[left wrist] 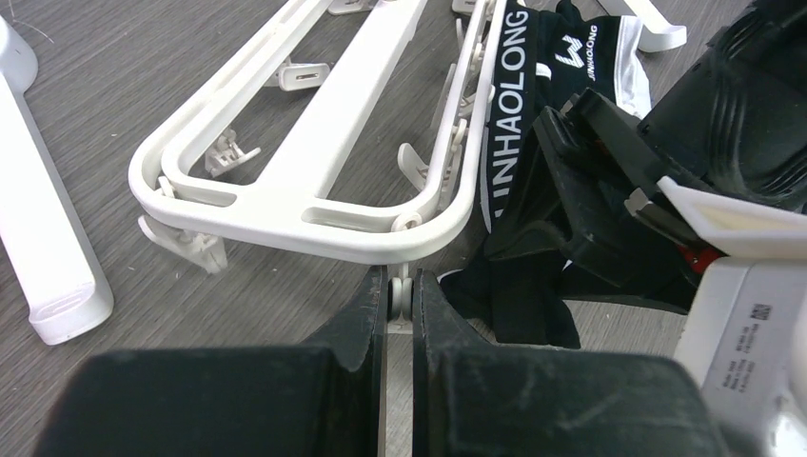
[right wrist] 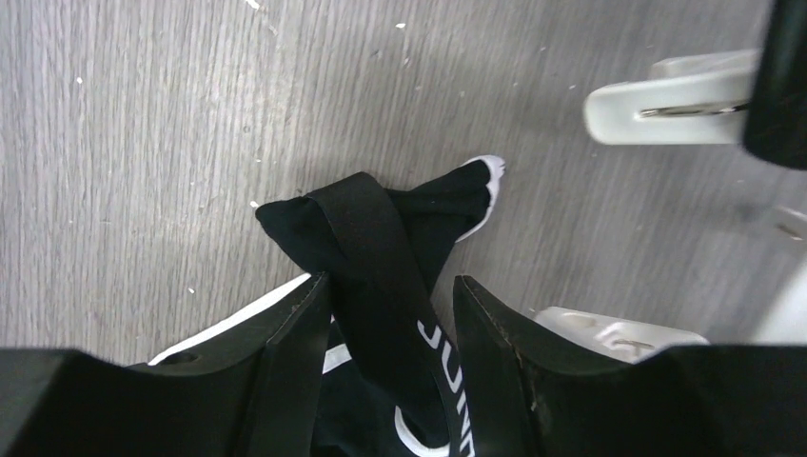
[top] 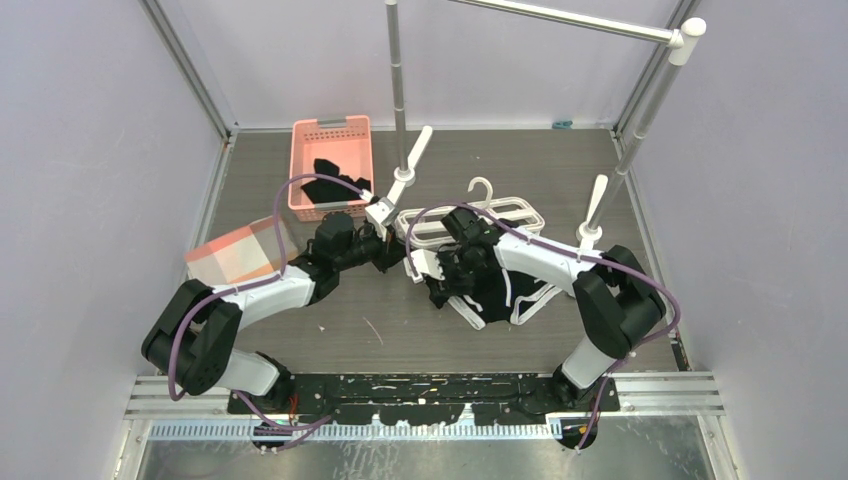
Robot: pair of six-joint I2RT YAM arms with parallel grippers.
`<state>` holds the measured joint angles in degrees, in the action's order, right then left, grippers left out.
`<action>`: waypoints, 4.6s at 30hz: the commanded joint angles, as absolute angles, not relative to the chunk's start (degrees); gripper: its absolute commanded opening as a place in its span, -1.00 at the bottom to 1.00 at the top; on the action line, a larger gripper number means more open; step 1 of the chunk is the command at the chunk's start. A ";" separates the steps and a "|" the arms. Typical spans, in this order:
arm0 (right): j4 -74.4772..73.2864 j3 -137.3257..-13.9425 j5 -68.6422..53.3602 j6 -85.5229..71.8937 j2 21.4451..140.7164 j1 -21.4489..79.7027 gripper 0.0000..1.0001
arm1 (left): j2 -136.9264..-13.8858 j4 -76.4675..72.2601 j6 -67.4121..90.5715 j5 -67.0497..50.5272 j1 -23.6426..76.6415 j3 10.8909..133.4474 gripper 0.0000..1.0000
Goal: Clip the underwear to the hanger
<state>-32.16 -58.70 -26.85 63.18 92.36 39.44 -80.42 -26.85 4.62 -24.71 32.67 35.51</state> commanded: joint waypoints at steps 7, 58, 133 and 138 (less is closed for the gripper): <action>-30.06 -56.77 -23.77 63.54 91.87 39.37 -0.20 | -78.23 -29.45 3.34 -24.88 32.86 36.40 -1.00; -2.41 -35.65 17.99 18.62 73.66 73.12 0.12 | -79.01 -29.37 3.87 -25.13 32.78 36.56 -1.00; -33.26 -57.60 -21.27 46.15 94.22 36.64 0.21 | -79.58 -28.83 3.08 -25.49 32.80 36.91 -0.99; -32.70 -56.96 -19.34 46.66 95.33 36.65 0.22 | -79.52 -28.74 2.99 -25.42 32.82 36.83 -1.00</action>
<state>-32.84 -55.72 -21.10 45.43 94.89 36.73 -80.60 -25.82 3.60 -24.91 32.67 35.51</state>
